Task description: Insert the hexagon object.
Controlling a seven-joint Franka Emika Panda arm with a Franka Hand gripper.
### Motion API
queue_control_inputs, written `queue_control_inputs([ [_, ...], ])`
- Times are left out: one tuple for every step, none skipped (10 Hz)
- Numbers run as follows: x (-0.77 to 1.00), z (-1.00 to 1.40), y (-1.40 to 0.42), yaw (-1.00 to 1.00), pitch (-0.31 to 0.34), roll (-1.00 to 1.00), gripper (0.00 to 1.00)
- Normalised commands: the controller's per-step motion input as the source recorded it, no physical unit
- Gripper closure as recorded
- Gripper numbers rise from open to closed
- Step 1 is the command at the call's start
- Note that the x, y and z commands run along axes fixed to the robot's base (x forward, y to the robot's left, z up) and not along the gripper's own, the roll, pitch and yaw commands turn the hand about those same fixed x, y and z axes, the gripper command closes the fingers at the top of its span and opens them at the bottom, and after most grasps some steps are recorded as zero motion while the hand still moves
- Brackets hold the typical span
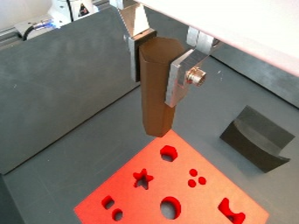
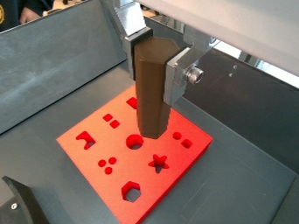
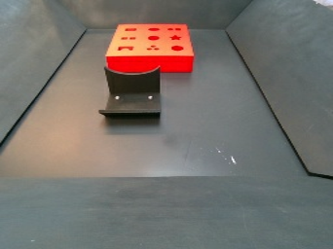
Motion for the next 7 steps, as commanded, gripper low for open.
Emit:
queue_control_inputs([
  [0.12, 0.00, 0.21, 0.12, 0.000, 0.00, 1.00],
  [0.13, -0.16, 0.53, 0.05, 0.000, -0.10, 1.00],
  [0.00, -0.27, 0.58, 0.05, -0.059, -0.15, 1.00],
  [-0.01, -0.25, 0.51, 0.06, -0.100, -0.10, 1.00],
  [0.00, -0.21, 0.09, 0.12, -0.010, 0.06, 1.00],
  [0.00, -0.45, 0.00, 0.06, 0.000, 0.18, 1.00],
  [0.14, -0.61, 0.00, 0.00, 0.000, 0.17, 1.00],
])
